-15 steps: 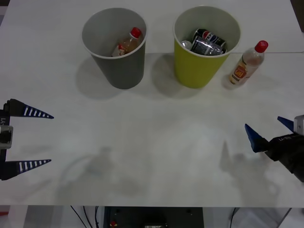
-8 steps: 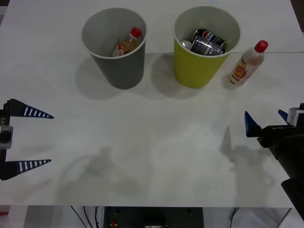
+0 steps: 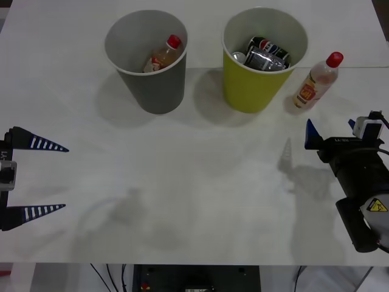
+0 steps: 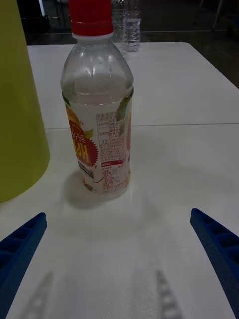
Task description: Put the can into the green bin and the plastic bottle into the gray bin
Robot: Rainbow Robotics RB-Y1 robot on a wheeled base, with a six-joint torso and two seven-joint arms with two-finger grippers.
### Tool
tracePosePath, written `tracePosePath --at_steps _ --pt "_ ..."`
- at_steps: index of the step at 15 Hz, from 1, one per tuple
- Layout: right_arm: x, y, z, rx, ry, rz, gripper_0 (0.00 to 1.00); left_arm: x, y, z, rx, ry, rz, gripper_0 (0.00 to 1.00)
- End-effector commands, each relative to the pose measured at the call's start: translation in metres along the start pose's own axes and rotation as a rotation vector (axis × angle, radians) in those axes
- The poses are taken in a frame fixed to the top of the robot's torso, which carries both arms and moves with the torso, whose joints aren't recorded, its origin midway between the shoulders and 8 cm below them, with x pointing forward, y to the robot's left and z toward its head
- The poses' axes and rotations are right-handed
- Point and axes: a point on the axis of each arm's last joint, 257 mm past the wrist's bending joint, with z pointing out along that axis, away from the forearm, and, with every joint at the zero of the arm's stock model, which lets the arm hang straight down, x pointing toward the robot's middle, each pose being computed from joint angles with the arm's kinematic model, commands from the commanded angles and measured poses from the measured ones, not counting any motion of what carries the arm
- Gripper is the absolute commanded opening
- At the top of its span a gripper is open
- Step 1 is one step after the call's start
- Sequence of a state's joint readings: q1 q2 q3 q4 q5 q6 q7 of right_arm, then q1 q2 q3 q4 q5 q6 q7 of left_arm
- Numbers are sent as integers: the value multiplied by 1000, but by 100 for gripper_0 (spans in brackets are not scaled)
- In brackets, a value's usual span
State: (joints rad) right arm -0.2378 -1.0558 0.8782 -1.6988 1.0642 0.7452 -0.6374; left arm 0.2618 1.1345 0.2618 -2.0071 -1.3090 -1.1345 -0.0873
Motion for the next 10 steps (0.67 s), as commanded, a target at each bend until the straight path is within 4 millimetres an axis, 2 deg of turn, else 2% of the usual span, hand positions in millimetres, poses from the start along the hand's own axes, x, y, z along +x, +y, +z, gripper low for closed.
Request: tracePosePath --at_steps 1,10 --pt "-6 3 16 8 -30 -13 100 0 0 0 0 0 0 100" --pt "-13 3 78 79 -76 -38 100 0 0 0 0 0 0 100"
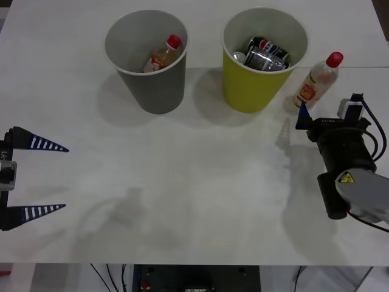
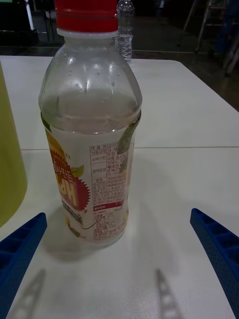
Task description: Put the can into the green bin and the plastic bottle into the gray bin
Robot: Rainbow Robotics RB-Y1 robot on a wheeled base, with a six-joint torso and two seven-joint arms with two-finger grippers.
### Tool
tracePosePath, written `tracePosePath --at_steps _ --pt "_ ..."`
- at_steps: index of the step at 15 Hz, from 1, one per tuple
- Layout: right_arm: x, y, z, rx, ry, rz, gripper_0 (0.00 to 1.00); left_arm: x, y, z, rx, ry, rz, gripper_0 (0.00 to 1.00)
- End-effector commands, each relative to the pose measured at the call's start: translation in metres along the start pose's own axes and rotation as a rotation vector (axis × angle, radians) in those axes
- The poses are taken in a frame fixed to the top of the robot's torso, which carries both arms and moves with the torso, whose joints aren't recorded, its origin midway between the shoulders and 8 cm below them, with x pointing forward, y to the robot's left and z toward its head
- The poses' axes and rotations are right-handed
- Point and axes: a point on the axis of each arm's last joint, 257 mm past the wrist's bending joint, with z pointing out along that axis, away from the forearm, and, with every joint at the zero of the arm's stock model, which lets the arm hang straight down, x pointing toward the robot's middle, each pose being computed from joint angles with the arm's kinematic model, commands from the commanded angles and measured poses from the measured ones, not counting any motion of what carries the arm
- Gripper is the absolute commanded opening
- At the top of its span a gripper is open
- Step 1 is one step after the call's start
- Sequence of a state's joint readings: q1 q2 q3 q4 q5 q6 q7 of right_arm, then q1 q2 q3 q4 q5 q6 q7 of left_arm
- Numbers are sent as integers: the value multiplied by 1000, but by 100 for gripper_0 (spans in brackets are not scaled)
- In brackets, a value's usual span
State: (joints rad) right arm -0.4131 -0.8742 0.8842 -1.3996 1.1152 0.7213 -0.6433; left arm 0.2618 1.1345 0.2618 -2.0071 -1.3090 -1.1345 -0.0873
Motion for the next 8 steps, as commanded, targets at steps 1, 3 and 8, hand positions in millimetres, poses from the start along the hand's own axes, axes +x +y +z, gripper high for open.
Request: tracePosePath --at_steps 1,3,8 --pt "-3 5 20 21 -10 2 100 0 0 0 0 0 0 100" --pt "-6 7 32 34 -16 3 100 0 0 0 0 0 0 100" --pt "-15 6 54 49 -22 -1 100 0 0 0 0 0 0 100"
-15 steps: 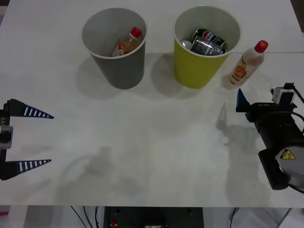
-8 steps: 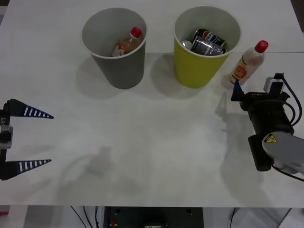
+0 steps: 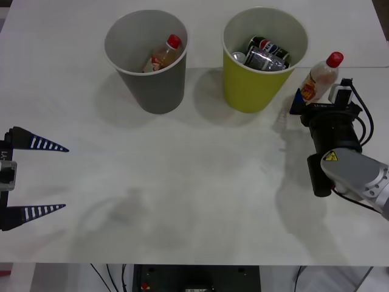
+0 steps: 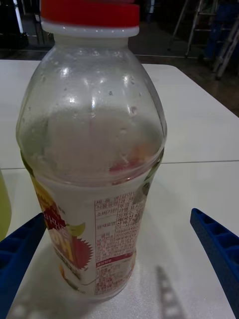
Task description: Put the can into the green bin and the plastic bottle into the gray bin
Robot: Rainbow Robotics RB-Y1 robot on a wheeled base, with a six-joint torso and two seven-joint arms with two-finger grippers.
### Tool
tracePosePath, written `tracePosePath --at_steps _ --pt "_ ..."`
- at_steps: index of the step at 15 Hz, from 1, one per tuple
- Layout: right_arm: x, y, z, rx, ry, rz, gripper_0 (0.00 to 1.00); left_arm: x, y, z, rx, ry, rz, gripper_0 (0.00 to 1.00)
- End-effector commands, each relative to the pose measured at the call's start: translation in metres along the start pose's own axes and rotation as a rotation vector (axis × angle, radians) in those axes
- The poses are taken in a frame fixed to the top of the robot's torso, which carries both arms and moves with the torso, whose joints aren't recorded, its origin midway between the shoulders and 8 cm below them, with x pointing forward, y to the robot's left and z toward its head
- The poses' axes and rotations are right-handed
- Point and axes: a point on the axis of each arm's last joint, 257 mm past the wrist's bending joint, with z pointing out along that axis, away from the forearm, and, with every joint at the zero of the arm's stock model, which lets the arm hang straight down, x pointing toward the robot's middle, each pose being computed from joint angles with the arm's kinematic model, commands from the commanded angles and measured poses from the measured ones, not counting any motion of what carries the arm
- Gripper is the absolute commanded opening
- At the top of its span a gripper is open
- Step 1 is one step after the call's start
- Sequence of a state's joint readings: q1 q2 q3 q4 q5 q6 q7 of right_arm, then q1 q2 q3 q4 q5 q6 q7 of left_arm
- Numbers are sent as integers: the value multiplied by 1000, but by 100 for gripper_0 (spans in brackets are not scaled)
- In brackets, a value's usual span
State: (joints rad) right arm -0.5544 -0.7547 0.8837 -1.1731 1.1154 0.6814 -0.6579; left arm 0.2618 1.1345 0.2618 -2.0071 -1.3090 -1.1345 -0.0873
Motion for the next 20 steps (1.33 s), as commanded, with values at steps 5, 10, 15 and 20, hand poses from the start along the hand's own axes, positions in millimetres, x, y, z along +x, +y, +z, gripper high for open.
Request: tracePosePath --at_steps 5,10,15,20 --pt "-16 6 26 2 -8 10 100 0 0 0 0 0 0 100" --pt "-19 5 31 6 -9 11 65 0 0 0 0 0 0 100" --pt "-16 0 31 15 -4 9 0 0 0 0 0 0 0 100" --pt "-13 -10 25 12 2 4 0 0 0 0 0 0 0 100"
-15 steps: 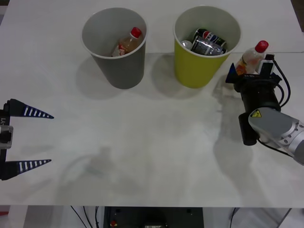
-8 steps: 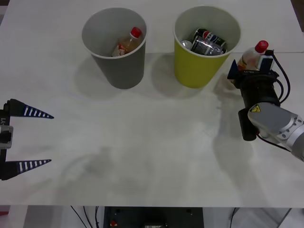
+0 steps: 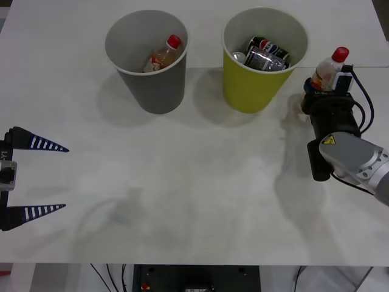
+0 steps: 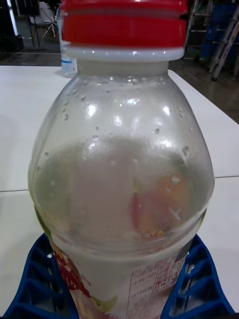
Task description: Put the can into the green bin and the plastic bottle into the gray bin
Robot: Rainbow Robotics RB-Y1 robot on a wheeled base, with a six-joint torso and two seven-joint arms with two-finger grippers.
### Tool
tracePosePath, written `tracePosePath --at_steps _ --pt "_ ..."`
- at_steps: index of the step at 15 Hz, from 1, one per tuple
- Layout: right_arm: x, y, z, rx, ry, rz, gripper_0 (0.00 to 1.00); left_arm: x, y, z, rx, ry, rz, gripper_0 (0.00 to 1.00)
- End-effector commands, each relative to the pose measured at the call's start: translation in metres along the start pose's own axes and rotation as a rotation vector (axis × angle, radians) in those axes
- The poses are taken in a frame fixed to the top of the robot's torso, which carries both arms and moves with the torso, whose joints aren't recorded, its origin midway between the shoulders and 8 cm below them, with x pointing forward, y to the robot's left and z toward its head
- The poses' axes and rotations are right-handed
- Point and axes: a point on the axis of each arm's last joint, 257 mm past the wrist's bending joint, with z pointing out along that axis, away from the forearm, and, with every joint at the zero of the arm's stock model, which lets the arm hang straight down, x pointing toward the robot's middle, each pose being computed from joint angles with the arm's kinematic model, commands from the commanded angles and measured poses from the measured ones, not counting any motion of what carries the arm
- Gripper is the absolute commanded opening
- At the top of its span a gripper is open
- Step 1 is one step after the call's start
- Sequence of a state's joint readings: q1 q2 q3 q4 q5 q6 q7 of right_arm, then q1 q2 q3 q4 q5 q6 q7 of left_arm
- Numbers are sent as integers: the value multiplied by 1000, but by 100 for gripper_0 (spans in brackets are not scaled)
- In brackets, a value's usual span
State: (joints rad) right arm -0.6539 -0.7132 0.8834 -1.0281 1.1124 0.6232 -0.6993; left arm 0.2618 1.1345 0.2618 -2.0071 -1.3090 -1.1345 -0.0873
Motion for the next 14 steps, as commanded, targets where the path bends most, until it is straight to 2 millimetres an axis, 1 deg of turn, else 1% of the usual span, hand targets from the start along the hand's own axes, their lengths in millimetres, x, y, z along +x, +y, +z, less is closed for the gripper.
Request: tracePosePath --at_steps 1,2,4,5,7,9,10,12,14 --pt "3 -9 -10 -14 7 -7 0 0 0 0 0 0 0 100" --pt "5 -11 -17 -34 17 -11 0 0 0 0 0 0 0 100" --pt "3 -15 -33 -96 34 -16 0 0 0 0 0 0 0 100" --pt "1 -16 -42 -137 44 -22 0 0 0 0 0 0 0 100" --pt "3 -14 -61 -213 79 -36 0 0 0 0 0 0 0 100" --pt "4 -12 -87 -293 117 -48 0 0 0 0 0 0 0 100" --pt "1 -10 -97 -325 128 -49 0 0 0 0 0 0 0 100" --pt "-2 -6 -124 -399 169 -41 0 0 0 0 0 0 0 100" --pt "-12 -5 -150 -471 195 -47 0 0 0 0 0 0 0 100"
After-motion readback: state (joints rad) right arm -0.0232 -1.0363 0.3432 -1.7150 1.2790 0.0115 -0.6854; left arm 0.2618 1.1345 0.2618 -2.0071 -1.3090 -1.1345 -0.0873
